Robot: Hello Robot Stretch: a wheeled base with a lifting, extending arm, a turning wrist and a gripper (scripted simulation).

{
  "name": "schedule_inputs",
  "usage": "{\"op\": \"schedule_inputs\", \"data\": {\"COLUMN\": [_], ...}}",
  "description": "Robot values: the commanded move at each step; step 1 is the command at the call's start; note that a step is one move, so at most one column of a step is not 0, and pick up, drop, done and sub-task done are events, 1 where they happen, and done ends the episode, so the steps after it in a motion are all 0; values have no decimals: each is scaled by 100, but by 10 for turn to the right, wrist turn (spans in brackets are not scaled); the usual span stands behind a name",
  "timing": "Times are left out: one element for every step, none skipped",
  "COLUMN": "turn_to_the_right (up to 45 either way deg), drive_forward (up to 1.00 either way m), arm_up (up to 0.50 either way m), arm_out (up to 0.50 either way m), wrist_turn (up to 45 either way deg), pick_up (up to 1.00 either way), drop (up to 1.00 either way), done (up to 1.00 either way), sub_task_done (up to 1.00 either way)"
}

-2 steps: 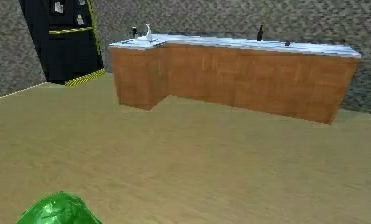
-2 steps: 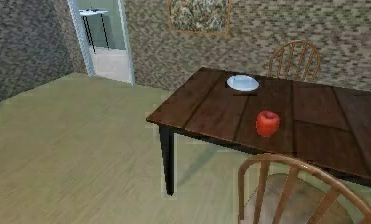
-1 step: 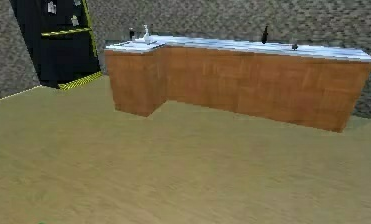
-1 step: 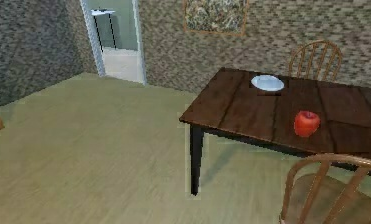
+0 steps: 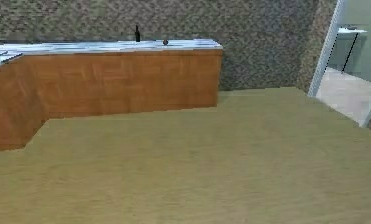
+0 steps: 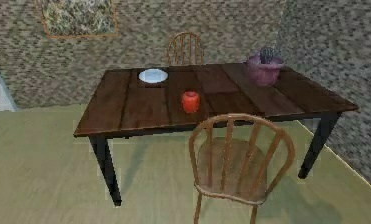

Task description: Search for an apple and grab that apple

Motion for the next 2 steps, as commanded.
{"op": "schedule_inputs", "data": {"turn_to_the_right": [450,450], "drive_forward": [0,0], "arm_up": [0,0], "arm_out": [0,0], "wrist_turn": [0,0], "pick_up": [0,0], "drop": [0,0], "done": [0,0], "sub_task_done": [0,0]}}
